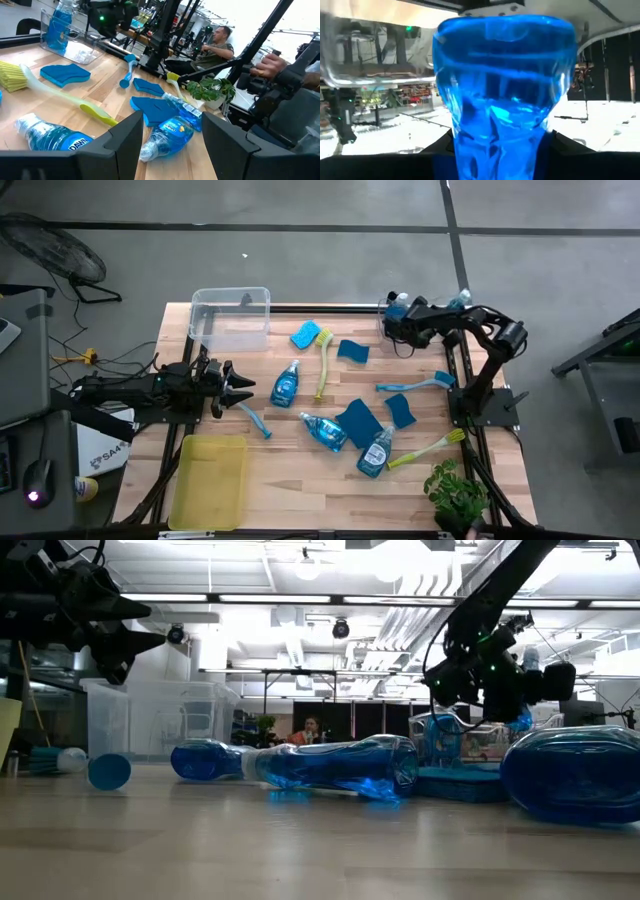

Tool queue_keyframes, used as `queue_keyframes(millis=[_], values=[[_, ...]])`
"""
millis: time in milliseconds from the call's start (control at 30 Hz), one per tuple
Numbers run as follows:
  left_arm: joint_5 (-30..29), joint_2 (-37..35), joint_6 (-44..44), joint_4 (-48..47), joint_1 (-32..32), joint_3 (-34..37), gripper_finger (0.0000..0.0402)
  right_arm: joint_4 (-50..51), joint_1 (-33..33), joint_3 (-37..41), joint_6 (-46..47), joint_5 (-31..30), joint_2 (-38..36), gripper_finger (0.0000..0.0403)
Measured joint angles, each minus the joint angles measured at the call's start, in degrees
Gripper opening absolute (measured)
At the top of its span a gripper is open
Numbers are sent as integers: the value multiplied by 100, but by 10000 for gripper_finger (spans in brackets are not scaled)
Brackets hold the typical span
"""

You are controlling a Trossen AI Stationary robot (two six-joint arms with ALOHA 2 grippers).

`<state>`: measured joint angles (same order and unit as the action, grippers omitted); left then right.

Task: Pick & Place Kitchen Sink Supplies
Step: Put the top right soap dispenser into the transparent bin, then put the right blue dish brush into the white transparent bin

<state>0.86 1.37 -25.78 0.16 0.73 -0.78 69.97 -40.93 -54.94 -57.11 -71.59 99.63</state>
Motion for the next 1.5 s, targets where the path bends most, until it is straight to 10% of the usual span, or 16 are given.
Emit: queue_keyframes(millis=[633, 1033, 1500], values=[[0, -2, 0, 0, 0, 0, 197, -304, 13, 315, -316, -480, -17, 125], [0, -1, 0, 0, 1, 0, 197, -304, 11, 326, -5, -506, -9, 236], [1, 0, 0, 0, 0, 0, 197, -309, 13, 339, 65, -628, -83, 242]])
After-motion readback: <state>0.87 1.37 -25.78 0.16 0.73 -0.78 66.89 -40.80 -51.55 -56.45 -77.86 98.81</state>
